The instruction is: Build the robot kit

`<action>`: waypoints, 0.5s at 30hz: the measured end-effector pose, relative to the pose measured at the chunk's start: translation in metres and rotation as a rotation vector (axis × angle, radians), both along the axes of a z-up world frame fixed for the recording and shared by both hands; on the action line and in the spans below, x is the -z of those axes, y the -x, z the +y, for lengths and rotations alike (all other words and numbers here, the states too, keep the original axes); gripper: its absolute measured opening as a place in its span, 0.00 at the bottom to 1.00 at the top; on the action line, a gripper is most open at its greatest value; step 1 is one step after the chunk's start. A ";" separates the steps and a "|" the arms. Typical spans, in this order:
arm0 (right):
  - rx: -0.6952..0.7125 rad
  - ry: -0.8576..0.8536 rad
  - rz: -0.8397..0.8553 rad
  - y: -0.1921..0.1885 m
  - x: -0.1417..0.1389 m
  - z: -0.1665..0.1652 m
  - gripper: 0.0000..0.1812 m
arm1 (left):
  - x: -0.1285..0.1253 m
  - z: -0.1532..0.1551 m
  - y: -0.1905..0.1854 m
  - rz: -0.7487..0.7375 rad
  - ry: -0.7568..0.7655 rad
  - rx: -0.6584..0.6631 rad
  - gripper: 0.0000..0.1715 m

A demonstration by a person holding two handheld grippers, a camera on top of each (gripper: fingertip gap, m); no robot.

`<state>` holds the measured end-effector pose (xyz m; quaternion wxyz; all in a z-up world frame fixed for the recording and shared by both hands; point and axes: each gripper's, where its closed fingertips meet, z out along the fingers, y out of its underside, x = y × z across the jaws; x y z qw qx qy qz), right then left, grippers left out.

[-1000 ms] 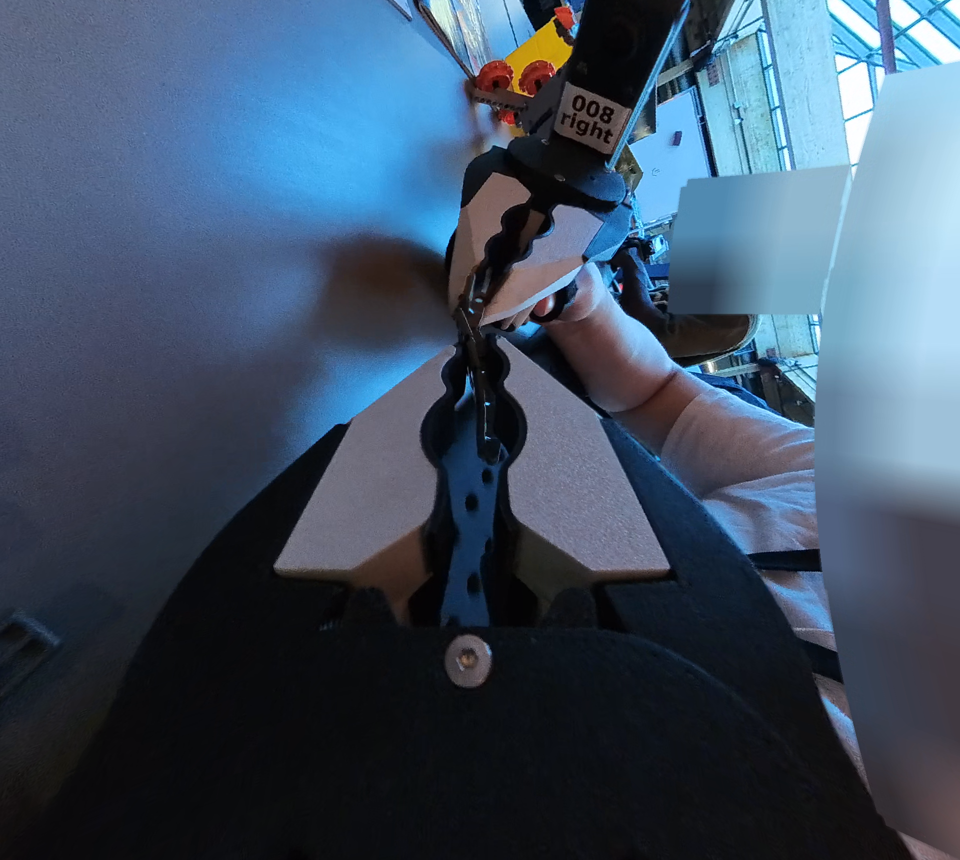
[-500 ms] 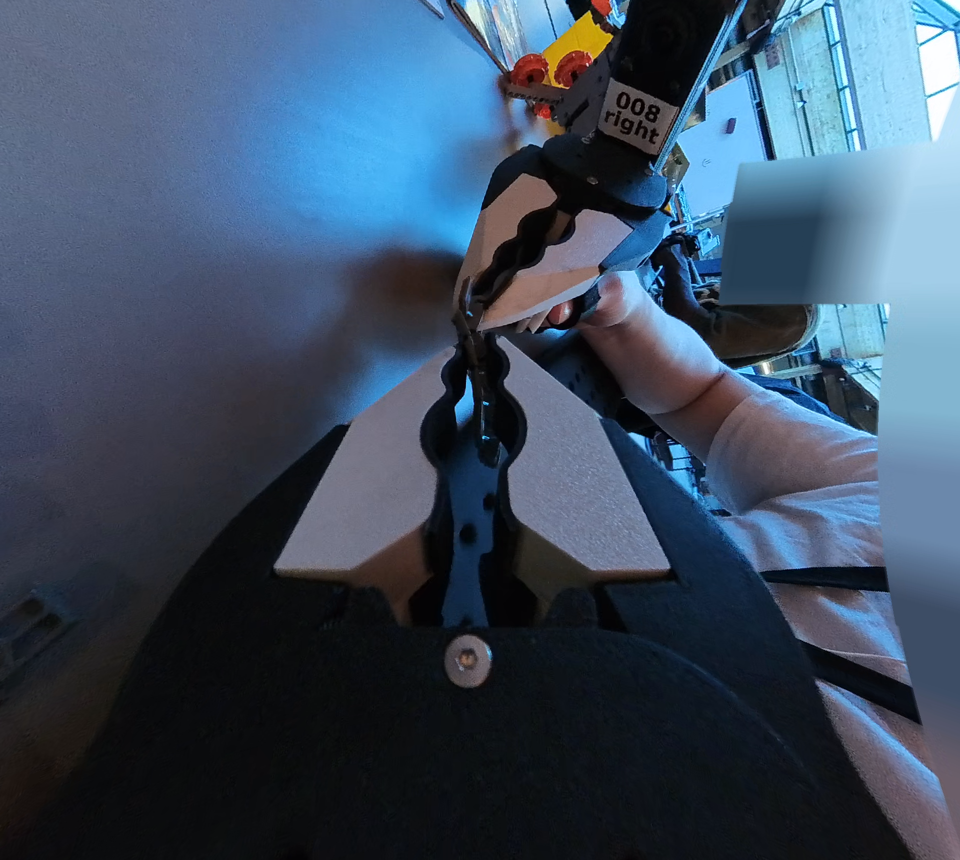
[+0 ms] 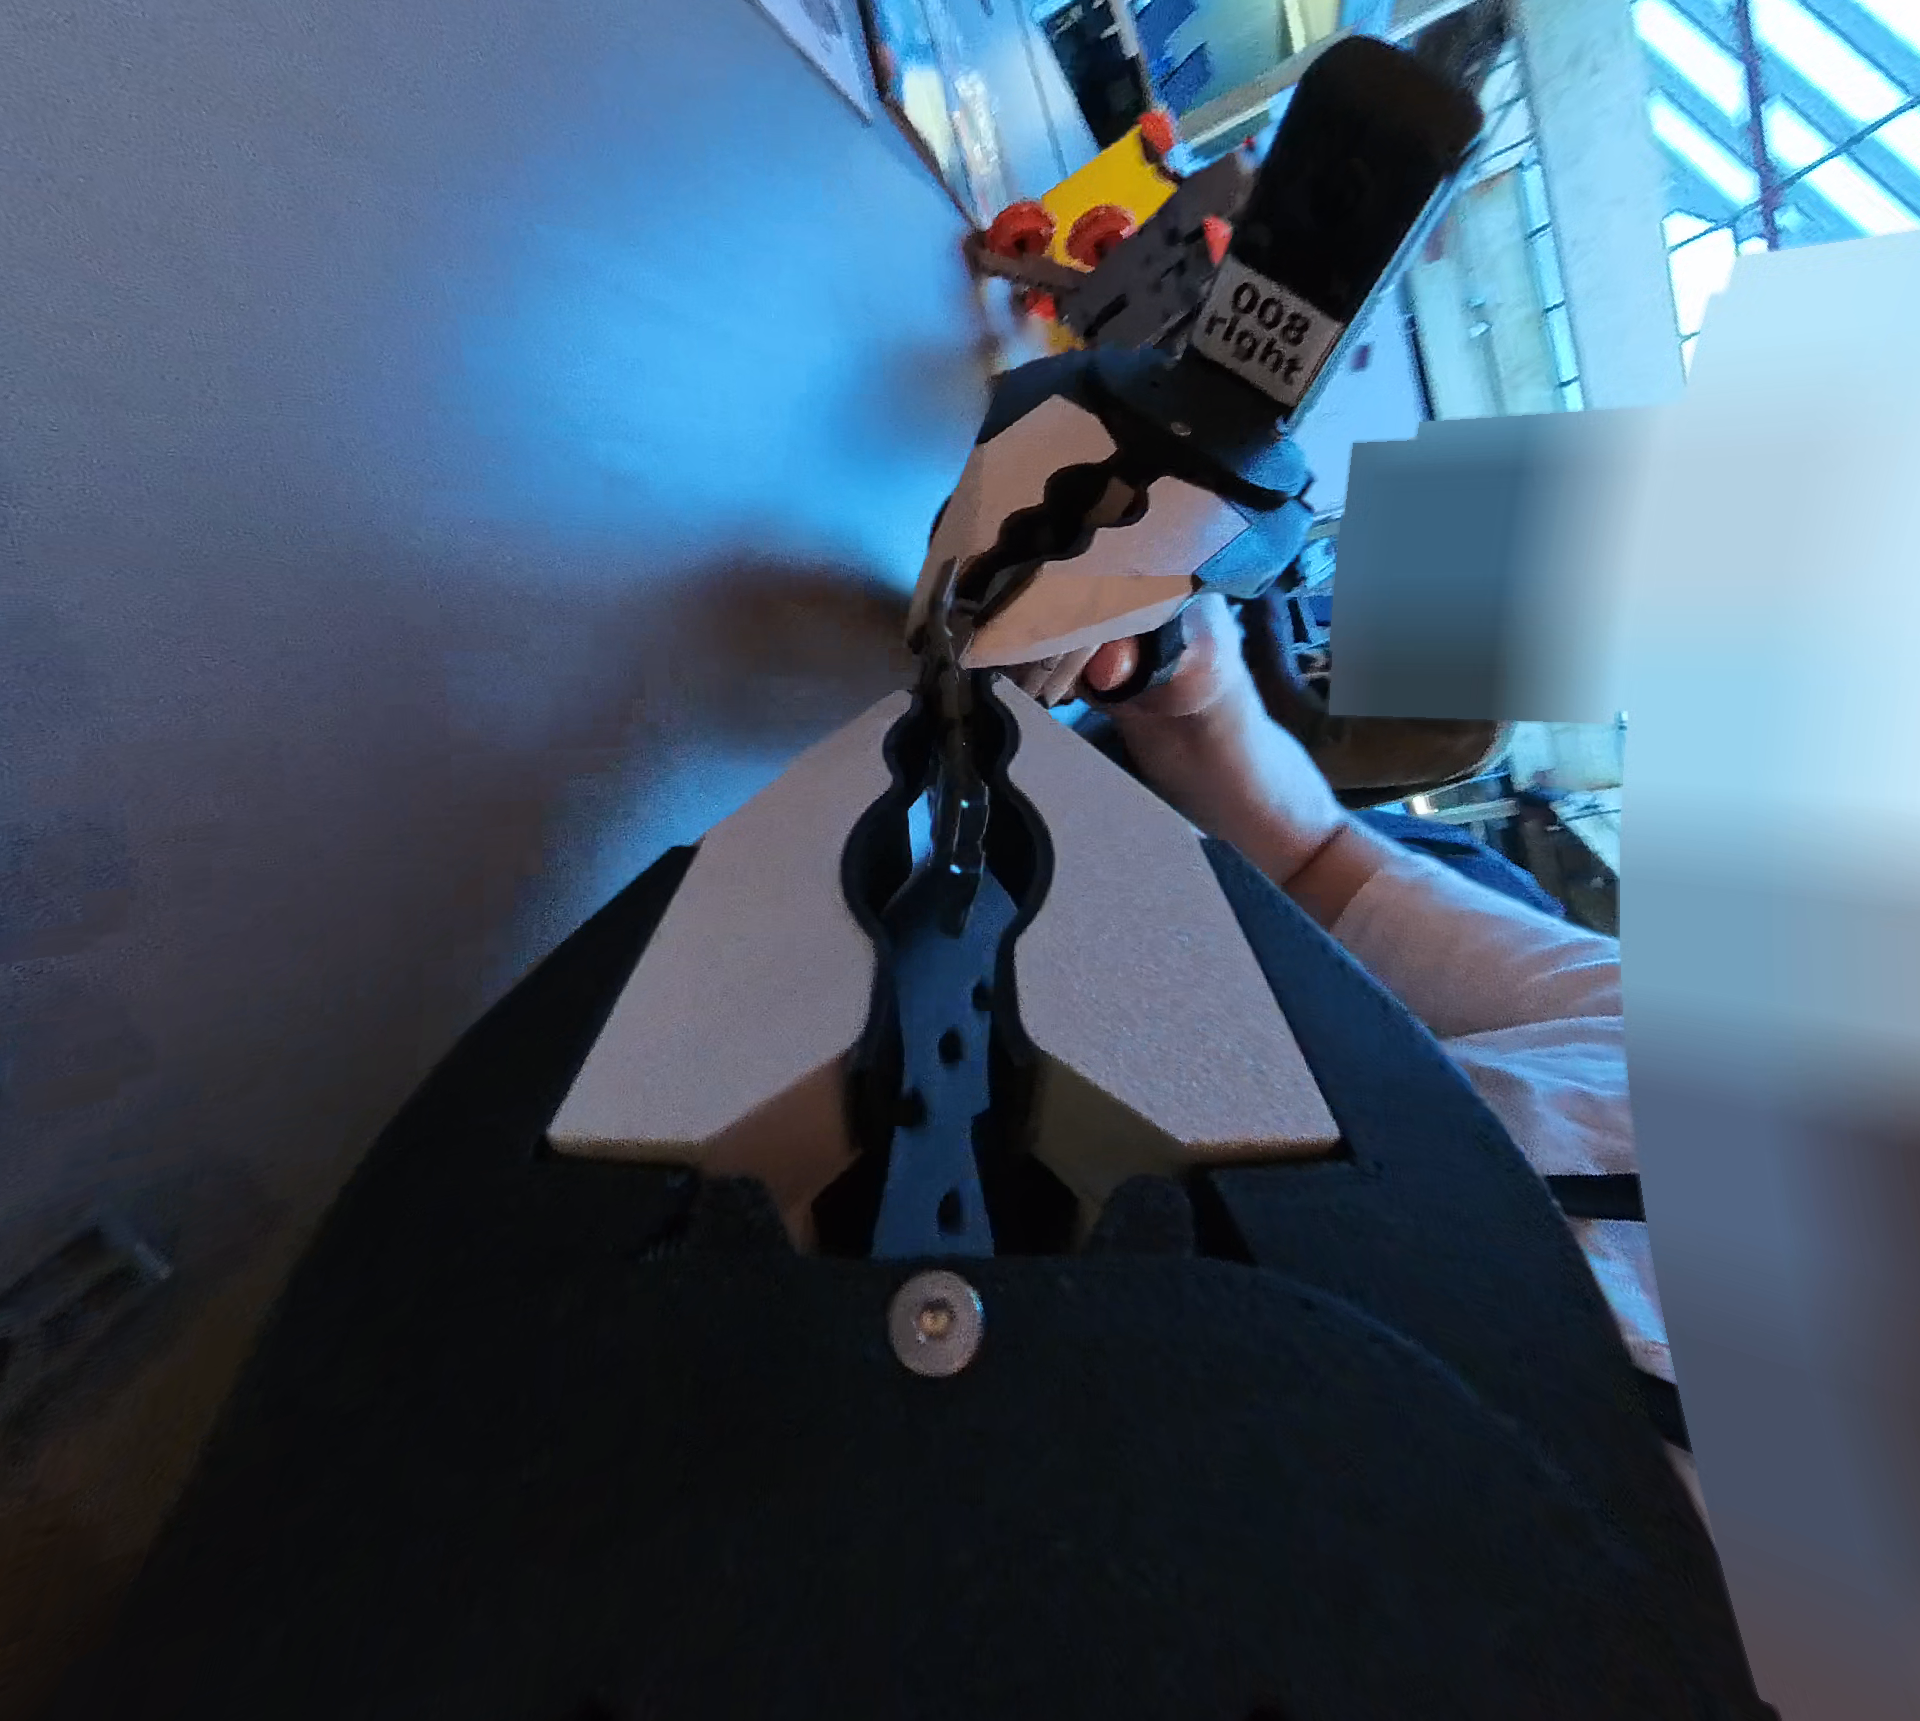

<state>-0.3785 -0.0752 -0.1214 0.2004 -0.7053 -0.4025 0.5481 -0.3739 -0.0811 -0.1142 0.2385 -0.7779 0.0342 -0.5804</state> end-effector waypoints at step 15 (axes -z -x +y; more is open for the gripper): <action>-0.215 0.564 0.335 -0.009 -0.047 -0.022 0.03 | -0.045 -0.020 -0.009 -0.258 -0.125 0.152 0.03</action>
